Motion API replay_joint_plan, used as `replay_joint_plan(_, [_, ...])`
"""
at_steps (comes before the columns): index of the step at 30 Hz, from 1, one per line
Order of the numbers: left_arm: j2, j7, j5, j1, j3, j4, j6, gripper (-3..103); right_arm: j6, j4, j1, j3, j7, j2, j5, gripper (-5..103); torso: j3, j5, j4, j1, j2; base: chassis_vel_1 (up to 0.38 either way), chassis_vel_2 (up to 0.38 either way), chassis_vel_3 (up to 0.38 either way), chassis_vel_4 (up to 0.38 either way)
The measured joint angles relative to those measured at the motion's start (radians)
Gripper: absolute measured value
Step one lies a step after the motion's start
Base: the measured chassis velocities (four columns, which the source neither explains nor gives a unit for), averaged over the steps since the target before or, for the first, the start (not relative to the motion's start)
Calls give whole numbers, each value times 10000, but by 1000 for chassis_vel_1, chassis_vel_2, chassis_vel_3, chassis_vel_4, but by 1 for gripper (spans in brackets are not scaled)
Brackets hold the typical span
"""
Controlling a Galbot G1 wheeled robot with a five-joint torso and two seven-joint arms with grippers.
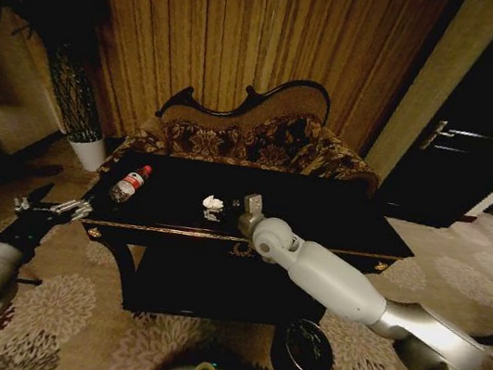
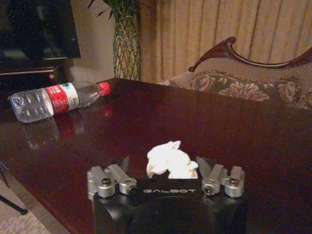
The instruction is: Move to the front of the table and place the trash on the table into the trash bin.
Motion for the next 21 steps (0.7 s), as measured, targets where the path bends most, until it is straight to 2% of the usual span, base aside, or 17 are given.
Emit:
replay_joint_plan(1, [0,0,0,0,0,0,0,100,0,0,0,0,0,0,0,79,0,0,0,0,0,0,0,0,0])
replay_joint_plan(3, [-27,0,0,-3,25,0,0,100,74,3,-25,-1,7,-28,-47,68,0,0,0,0,0,0,0,0,0])
replay_joint_plan(5, [-46,2,0,-5,44,0,0,100,91,5,-29,-1,18,-36,-56,68,0,1,0,0,0,0,0,0,0])
replay_joint_plan(6, [-56,7,0,-8,58,0,0,100,130,7,-30,-1,46,-39,-64,57,0,0,0,0,0,0,0,0,0])
replay_joint_plan(7, [-58,13,1,-12,72,0,0,100,158,11,-30,-1,72,-39,-66,57,0,0,0,0,0,0,0,0,0])
replay_joint_plan(8, [-52,20,4,-29,95,0,0,100,182,17,-28,0,129,-35,-68,47,0,0,0,0,0,0,0,0,0])
replay_joint_plan(10, [-31,20,4,-43,103,0,0,100,194,23,-28,1,154,-35,-69,47,0,0,0,0,0,0,0,0,0])
replay_joint_plan(13, [10,21,-1,-90,110,1,-5,100,214,45,-28,5,197,-43,-77,30,0,0,0,0,0,0,0,0,0])
replay_joint_plan(16, [11,21,-3,-95,111,1,-6,100,219,89,-40,10,212,-69,-82,25,0,0,0,0,0,0,0,0,0])
replay_joint_plan(18, [-5,20,-4,-93,110,2,-8,100,221,157,-88,18,234,-112,-81,14,0,0,0,0,0,0,0,0,0])
replay_joint_plan(19, [-5,20,-4,-93,110,2,-8,100,221,157,-88,18,234,-112,-81,14,0,0,0,0,0,0,0,0,0])
replay_joint_plan(21, [-11,21,-5,-93,110,3,-10,100,222,195,-140,29,258,-127,-77,4,0,0,0,0,0,0,0,0,0])
